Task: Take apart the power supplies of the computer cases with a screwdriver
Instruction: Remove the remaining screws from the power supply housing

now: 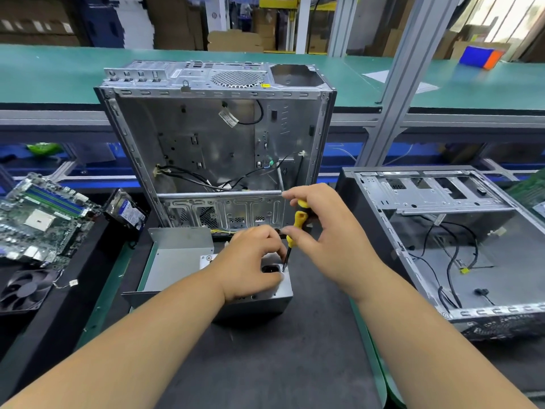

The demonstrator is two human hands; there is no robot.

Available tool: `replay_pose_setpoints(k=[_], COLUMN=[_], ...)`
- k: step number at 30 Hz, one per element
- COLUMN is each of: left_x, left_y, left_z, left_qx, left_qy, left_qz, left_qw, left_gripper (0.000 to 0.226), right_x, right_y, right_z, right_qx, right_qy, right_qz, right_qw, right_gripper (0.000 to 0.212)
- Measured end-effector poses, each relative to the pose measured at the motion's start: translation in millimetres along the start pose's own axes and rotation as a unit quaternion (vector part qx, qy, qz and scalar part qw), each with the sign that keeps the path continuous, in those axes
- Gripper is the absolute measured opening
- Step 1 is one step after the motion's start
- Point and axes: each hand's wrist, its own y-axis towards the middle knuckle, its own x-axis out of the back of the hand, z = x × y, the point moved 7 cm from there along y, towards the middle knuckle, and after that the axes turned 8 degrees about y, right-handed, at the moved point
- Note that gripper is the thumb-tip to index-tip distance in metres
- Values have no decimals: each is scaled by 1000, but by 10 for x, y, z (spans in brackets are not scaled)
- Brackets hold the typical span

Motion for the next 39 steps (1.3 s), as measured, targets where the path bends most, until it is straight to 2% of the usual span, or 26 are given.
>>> replay_pose_setpoints(k=[3,9,16,19,22,26,33,39], left_x=[-11,-11,-22,-30,-42,-98,-232,-284], left_y=[-18,-53,-67,-46,-7,22,49,82], left_z=[-6,13,-1,-60,-145,-174,-208,-274], left_qx=[5,26,52,60,43,45,44,26], left_qy=[-5,-6,51,106,189,264,406,460], left_qz=[3,-13,-29,-28,-32,-24,25,60], left_qw=[1000,1000,997,992,981,963,913,886], left_gripper=[22,20,8,9,4,9,17,23], right_x=[1,-15,42,131,229,286,265,274], right_y=[-24,-29,-20,-20,-54,-138,-185,-174], right_z=[-26,-80,-93,-129,-207,-357,-390,-383], right_qx=[-21,-76,-68,-66,-77,-108,-109,-104], right_qy=[30,201,249,270,281,302,329,316], right_qz=[5,17,7,-32,-91,-140,-140,-137], right_qw=[999,977,966,960,952,937,927,933], right_gripper=[60,56,57,56,53,49,49,49])
